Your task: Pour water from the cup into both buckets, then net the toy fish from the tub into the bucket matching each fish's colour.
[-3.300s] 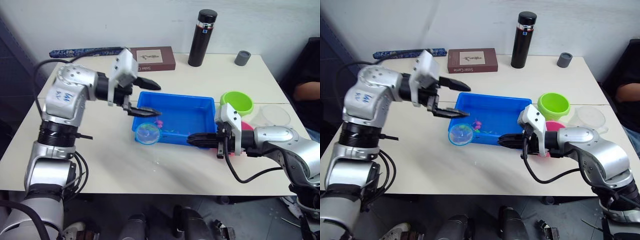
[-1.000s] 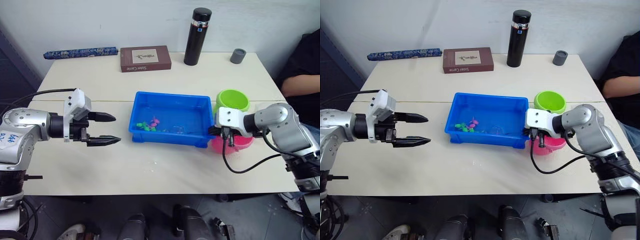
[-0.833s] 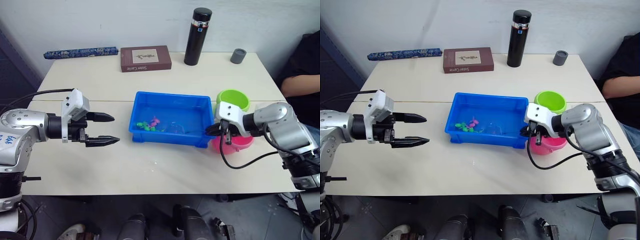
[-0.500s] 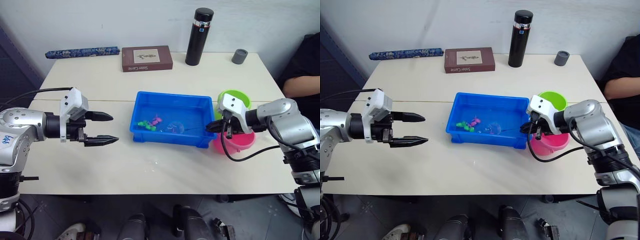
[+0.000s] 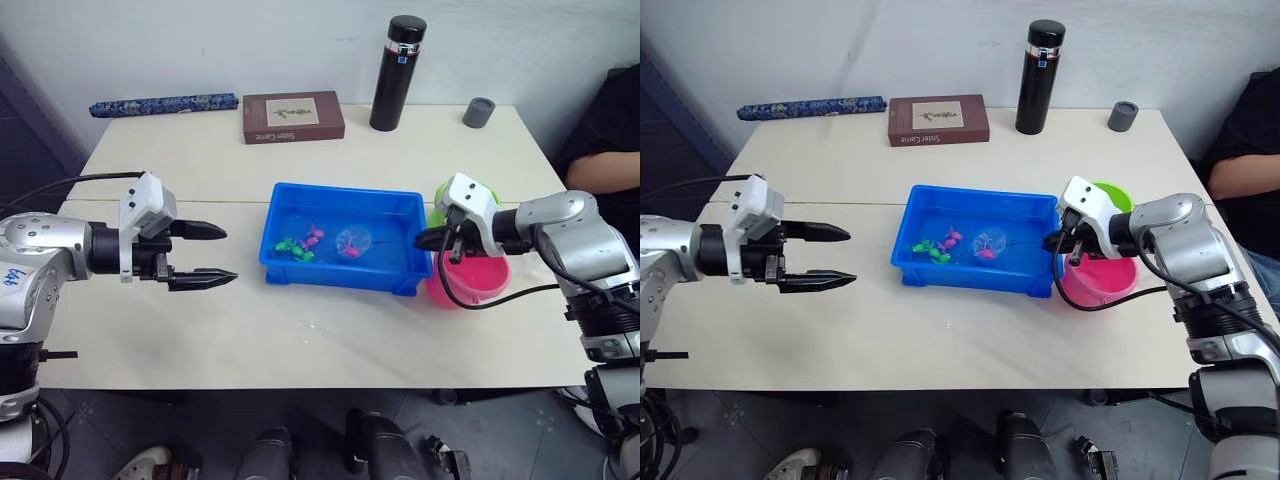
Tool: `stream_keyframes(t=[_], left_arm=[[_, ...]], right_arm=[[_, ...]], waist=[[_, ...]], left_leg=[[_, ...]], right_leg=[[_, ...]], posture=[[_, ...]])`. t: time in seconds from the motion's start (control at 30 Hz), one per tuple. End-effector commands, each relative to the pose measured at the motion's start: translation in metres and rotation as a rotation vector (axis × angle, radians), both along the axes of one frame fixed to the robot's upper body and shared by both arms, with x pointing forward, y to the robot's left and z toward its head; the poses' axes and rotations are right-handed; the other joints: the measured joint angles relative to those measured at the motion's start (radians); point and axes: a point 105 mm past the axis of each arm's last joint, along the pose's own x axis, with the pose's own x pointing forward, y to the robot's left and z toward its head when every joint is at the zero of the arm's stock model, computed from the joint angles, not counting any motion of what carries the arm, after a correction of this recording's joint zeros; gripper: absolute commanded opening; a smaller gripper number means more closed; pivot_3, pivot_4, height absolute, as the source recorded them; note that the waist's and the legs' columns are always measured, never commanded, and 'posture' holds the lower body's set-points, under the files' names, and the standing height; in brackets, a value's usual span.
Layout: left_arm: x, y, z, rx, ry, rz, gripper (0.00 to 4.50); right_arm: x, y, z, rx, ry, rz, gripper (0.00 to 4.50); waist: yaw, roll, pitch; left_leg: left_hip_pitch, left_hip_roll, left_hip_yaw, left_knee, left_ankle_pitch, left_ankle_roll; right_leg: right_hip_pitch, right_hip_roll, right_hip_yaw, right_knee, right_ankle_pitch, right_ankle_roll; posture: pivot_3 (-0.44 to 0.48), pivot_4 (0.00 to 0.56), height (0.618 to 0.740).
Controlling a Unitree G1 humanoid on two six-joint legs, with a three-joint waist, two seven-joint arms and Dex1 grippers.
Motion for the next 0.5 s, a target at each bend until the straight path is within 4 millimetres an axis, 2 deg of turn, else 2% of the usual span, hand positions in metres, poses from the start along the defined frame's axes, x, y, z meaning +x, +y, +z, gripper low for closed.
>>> stream_keyframes(t=[0.03,0.27,0.4,0.5], left_arm=[[0.002,0.001,0.010,0.001,-0.043,-0.008,4.44],[0.008,-0.005,0.011,-0.011,-0.065,-0.023,4.44],[0.015,-0.010,0.013,-0.027,-0.078,-0.042,4.44],[0.023,-0.015,0.018,-0.043,-0.096,-0.062,4.44]], right_arm=[[0.000,0.001,0.028,0.048,-0.081,0.004,0.00],[-0.007,-0.006,0.039,0.109,-0.115,-0.027,0.00],[-0.019,-0.020,0.050,0.150,-0.141,-0.073,0.00],[-0.030,-0.039,0.060,0.180,-0.171,-0.151,0.00]], waist=[[0.000,0.000,0.000],[0.002,0.000,0.000],[0.005,0.000,0.000],[0.008,0.000,0.000]], left_leg=[[0.000,0.000,0.000,0.000,0.000,0.000],[0.000,0.000,0.000,0.000,0.000,0.000],[-0.001,0.000,0.000,0.000,0.000,0.000],[-0.001,0.000,0.000,0.000,0.000,0.000]], right_leg=[[0.000,0.000,0.000,0.000,0.000,0.000],[0.000,0.000,0.000,0.000,0.000,0.000],[0.000,0.000,-0.001,0.000,0.000,0.000],[0.000,0.000,-0.001,0.000,0.000,0.000]], posture=[[0.000,0.150,0.740],[0.000,0.150,0.740],[0.000,0.150,0.740],[0.000,0.150,0.740]])
